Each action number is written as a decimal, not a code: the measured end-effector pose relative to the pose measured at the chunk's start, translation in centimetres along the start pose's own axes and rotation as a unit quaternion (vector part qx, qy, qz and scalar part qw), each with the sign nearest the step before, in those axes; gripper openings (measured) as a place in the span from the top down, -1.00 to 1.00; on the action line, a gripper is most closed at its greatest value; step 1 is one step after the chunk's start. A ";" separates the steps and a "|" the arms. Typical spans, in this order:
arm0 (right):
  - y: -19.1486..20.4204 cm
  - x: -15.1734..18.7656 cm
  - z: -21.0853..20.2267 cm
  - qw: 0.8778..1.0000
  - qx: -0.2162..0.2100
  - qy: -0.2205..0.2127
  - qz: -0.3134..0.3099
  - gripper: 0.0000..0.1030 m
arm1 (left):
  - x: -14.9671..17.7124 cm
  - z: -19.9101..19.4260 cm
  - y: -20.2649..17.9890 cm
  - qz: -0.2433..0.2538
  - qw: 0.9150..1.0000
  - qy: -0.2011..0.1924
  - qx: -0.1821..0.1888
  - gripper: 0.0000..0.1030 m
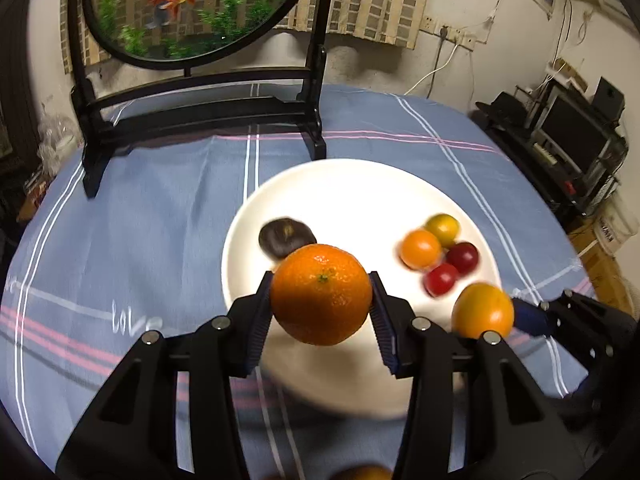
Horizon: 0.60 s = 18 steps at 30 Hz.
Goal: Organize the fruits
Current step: 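Carry mandarin and large orange onto the plate and open both tools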
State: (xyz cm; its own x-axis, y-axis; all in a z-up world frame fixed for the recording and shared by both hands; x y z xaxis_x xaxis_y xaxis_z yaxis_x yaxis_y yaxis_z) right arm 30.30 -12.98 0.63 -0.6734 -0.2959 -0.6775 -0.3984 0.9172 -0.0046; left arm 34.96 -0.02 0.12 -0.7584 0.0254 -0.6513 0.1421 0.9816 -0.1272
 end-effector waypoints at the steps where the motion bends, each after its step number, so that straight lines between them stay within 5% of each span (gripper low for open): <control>1: 0.0 -0.3 0.6 1.000 0.002 0.004 -0.004 0.24 | -0.6 0.9 -0.1 0.001 1.000 0.005 0.003 0.09; 9: -0.5 -2.7 5.0 0.999 0.011 0.020 -0.027 0.24 | -3.0 5.7 -0.3 -0.008 0.999 0.034 0.018 0.09; 15: -1.0 -4.0 6.7 1.000 0.010 0.028 -0.002 0.23 | -2.9 7.3 -0.5 0.002 0.999 0.031 -0.007 0.10; 18: -1.1 -4.3 6.9 0.999 0.026 0.028 0.003 0.01 | -3.4 7.1 -0.2 -0.015 0.999 0.027 -0.008 -0.34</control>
State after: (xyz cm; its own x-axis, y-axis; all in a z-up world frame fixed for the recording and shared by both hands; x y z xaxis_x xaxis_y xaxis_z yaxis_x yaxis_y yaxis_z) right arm 37.93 -10.89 -1.56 -0.7108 -0.3032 -0.6347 -0.3617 0.9314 -0.0399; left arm 42.00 -1.65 -2.92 -0.7959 0.0055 -0.6054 0.1085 0.9851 -0.1337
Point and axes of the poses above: each gripper's, at about its wrist camera, not at the fingertips, and z roughly the way its jaws point, y to its left, x to its underside, the point moved 2 cm from there along z, roughly the way its jaws point, and after that the axes turned 1 degree about -z, right-handed, at the moved point
